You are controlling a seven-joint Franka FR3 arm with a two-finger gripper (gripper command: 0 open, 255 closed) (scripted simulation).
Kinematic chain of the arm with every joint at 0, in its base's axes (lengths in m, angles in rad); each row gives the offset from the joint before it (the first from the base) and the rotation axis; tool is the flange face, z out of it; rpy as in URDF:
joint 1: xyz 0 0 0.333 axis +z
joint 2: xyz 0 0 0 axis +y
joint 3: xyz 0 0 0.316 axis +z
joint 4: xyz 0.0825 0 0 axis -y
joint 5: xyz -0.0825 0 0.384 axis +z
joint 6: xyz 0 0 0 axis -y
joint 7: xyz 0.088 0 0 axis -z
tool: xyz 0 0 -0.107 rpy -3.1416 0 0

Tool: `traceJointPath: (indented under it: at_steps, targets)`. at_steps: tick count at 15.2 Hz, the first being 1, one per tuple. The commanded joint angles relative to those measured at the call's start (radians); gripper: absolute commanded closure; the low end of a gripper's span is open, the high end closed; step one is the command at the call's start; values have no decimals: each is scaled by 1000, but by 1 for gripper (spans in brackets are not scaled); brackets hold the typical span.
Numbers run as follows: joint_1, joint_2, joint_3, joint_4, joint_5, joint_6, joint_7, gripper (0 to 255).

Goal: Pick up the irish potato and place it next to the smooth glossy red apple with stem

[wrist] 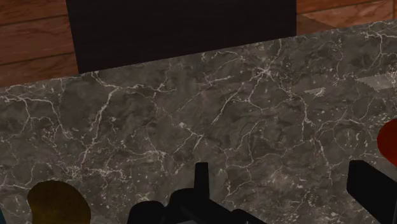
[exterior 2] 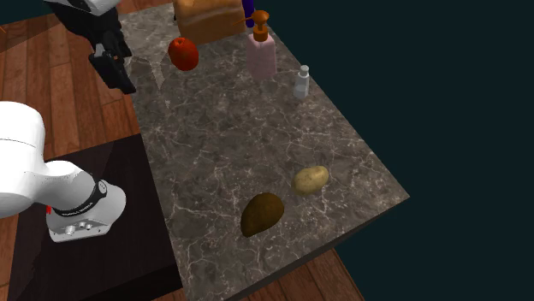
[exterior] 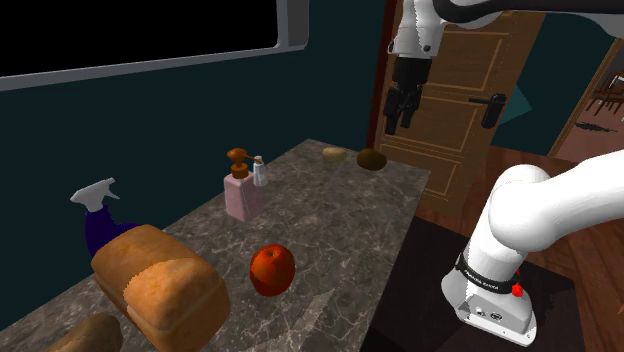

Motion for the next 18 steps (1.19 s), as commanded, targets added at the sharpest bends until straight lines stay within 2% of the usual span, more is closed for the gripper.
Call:
traceJointPath:
  at_steps: [1, 9, 18]
  targets:
    - [0, 0, 0, 0, 0, 0, 0, 0]
    - [-30, 252, -76, 41, -55, 184, -98, 0]
    - [-53, 577, -152, 186, -71, 338, -200, 0]
